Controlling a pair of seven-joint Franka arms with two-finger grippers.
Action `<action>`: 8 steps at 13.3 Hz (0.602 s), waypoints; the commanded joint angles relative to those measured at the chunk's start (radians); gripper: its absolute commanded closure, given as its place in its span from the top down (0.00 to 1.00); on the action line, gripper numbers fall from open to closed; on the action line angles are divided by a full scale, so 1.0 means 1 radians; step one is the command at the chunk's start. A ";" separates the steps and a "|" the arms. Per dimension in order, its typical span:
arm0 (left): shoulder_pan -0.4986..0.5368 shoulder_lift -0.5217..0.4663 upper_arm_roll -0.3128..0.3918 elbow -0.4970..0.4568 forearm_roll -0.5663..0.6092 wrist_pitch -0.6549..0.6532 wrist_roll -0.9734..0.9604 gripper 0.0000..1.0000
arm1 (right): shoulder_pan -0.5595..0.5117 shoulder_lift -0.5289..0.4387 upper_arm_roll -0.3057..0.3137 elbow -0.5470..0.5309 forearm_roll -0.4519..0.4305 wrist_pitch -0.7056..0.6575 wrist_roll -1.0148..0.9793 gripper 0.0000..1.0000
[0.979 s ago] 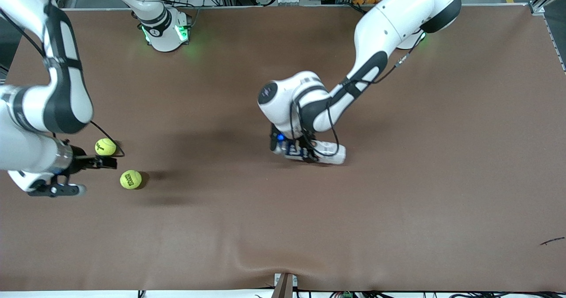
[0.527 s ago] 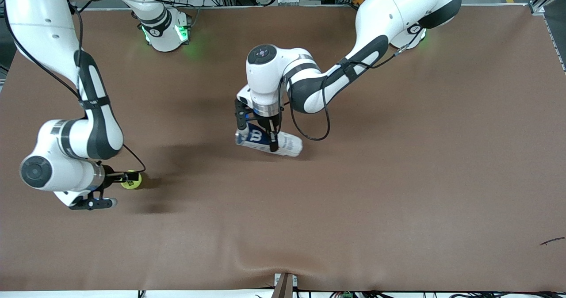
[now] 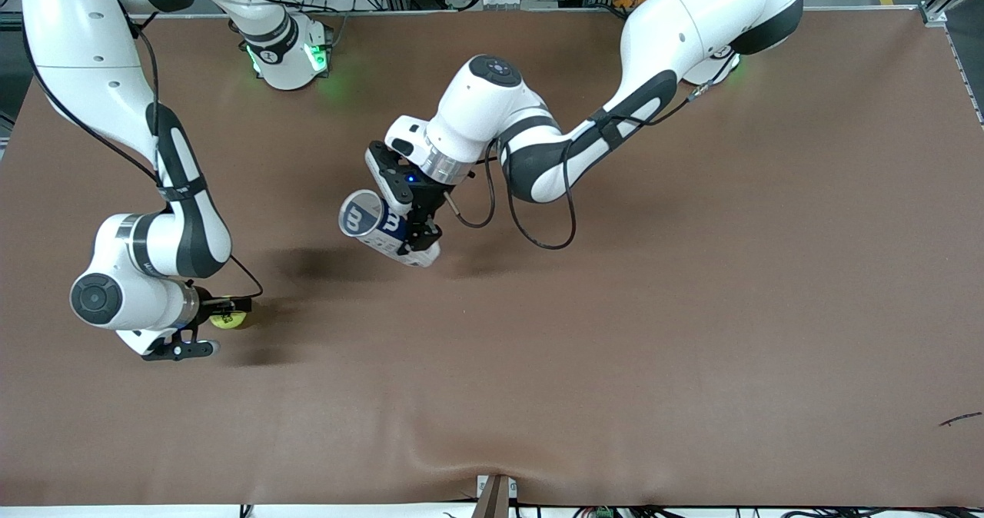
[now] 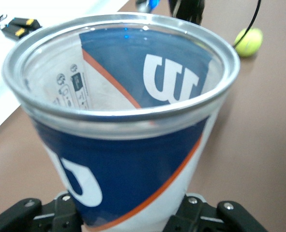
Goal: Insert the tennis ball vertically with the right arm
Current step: 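Stand the can upright while the right gripper grasps the Roland Garros ball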
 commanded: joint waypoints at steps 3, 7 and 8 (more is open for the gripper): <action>-0.090 0.058 0.112 -0.004 -0.010 0.277 -0.116 0.62 | -0.017 -0.005 0.005 -0.035 -0.023 0.052 -0.052 0.65; -0.162 0.092 0.254 -0.004 -0.010 0.423 -0.189 0.63 | -0.021 -0.014 0.005 0.000 -0.020 0.033 -0.069 0.19; -0.161 0.097 0.254 -0.004 -0.010 0.428 -0.189 0.63 | -0.021 -0.020 0.005 0.015 -0.016 -0.001 -0.070 0.13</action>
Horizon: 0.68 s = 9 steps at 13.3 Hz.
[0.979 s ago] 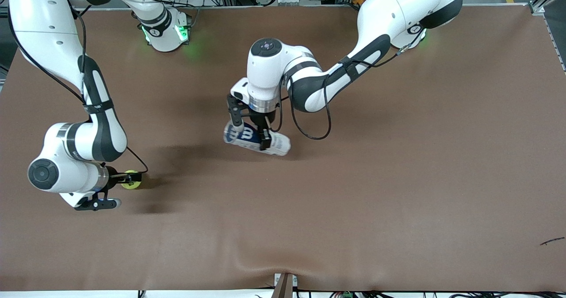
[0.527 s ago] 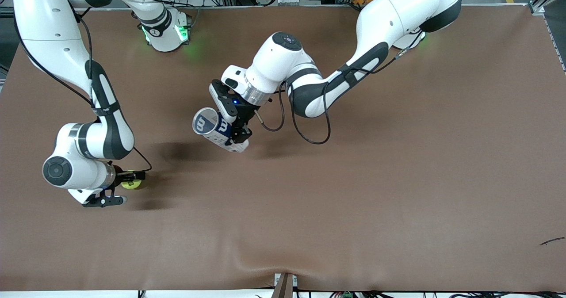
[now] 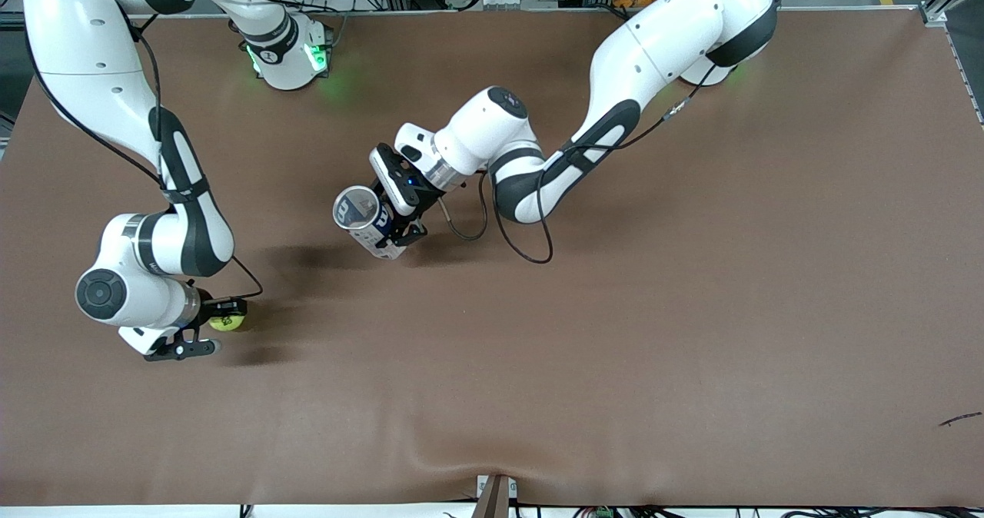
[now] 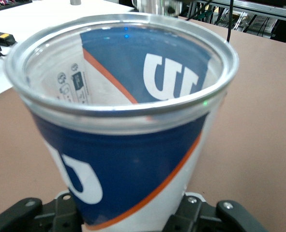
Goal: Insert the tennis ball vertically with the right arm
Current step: 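Carry the Roland Garros ball with the right gripper above the can opening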
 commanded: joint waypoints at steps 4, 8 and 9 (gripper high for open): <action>-0.011 0.041 0.054 0.013 -0.009 0.028 -0.009 0.64 | -0.014 -0.042 0.012 0.191 0.083 -0.341 0.001 0.13; -0.011 0.079 0.092 0.005 -0.005 0.093 -0.004 0.63 | 0.009 -0.077 0.017 0.333 0.151 -0.595 0.177 0.13; -0.014 0.085 0.104 0.005 -0.005 0.099 -0.003 0.59 | 0.033 -0.078 0.020 0.350 0.152 -0.620 0.236 0.13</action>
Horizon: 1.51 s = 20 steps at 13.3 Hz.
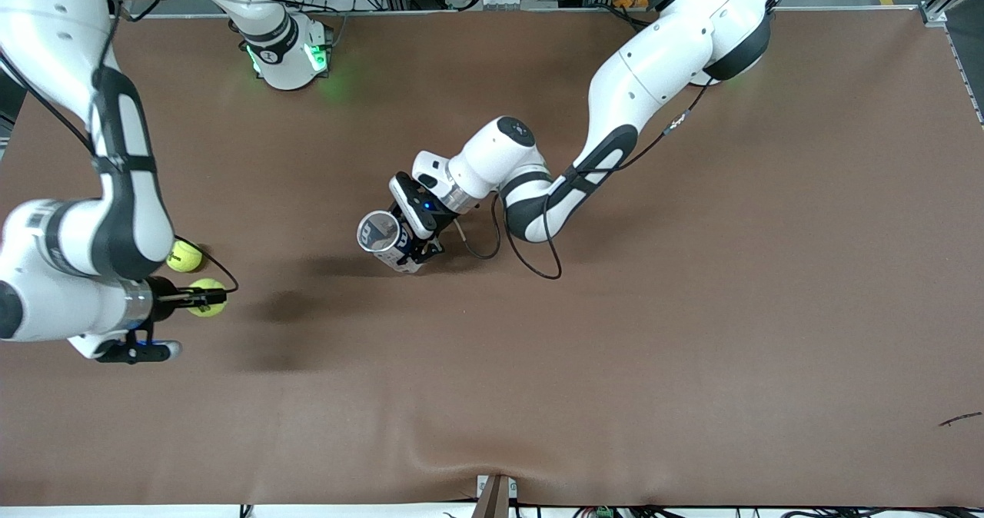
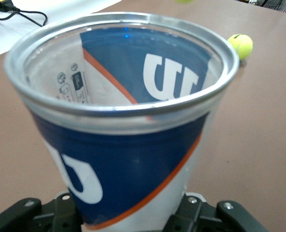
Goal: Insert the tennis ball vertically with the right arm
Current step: 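Carry the Roland Garros ball with the right gripper above the can opening, then open the right gripper to drop the ball into the can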
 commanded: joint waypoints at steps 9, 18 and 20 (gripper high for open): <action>-0.013 0.029 0.064 -0.003 0.001 0.112 0.001 0.78 | 0.292 -0.108 0.005 0.068 0.201 -0.161 0.680 0.14; -0.005 0.029 0.080 -0.018 0.018 0.212 0.004 0.86 | 0.453 -0.082 0.001 0.051 0.201 -0.076 0.835 0.16; -0.002 0.029 0.080 -0.024 0.017 0.241 0.003 0.86 | 0.466 -0.070 0.001 0.051 0.198 -0.068 0.845 0.17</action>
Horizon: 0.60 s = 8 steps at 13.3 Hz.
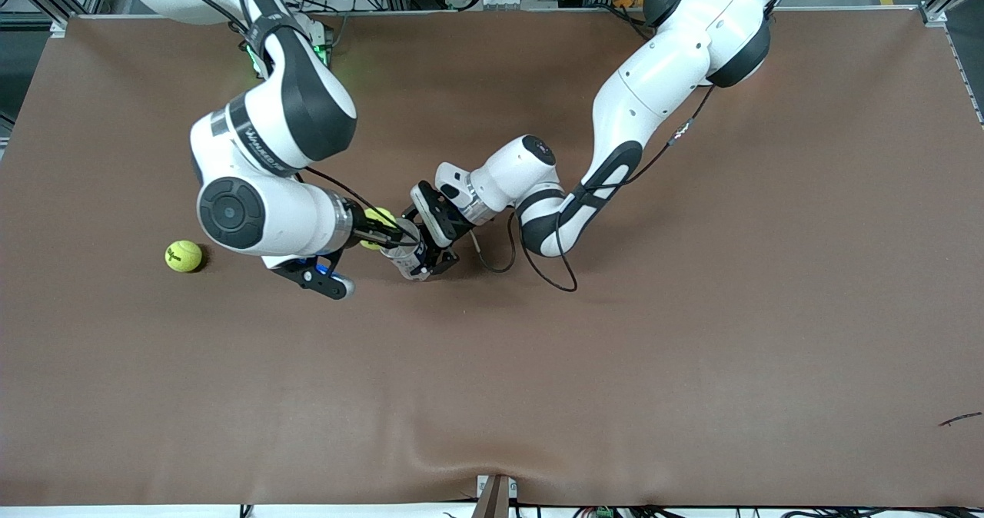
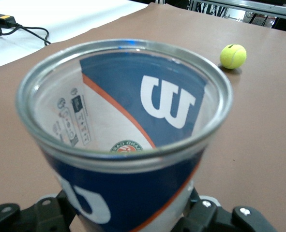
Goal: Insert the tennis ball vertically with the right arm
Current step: 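Open the right gripper to drop the ball into the can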
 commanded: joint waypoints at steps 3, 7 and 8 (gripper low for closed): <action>0.002 0.005 0.003 -0.007 0.015 0.052 -0.001 0.86 | 0.029 0.018 -0.013 -0.013 0.013 0.030 0.035 0.29; -0.004 0.005 0.022 -0.023 0.016 0.052 -0.001 0.87 | 0.038 0.026 -0.013 -0.013 0.012 0.027 0.107 1.00; -0.004 0.005 0.022 -0.025 0.018 0.052 -0.001 0.91 | 0.038 0.026 -0.013 -0.013 0.012 0.022 0.107 1.00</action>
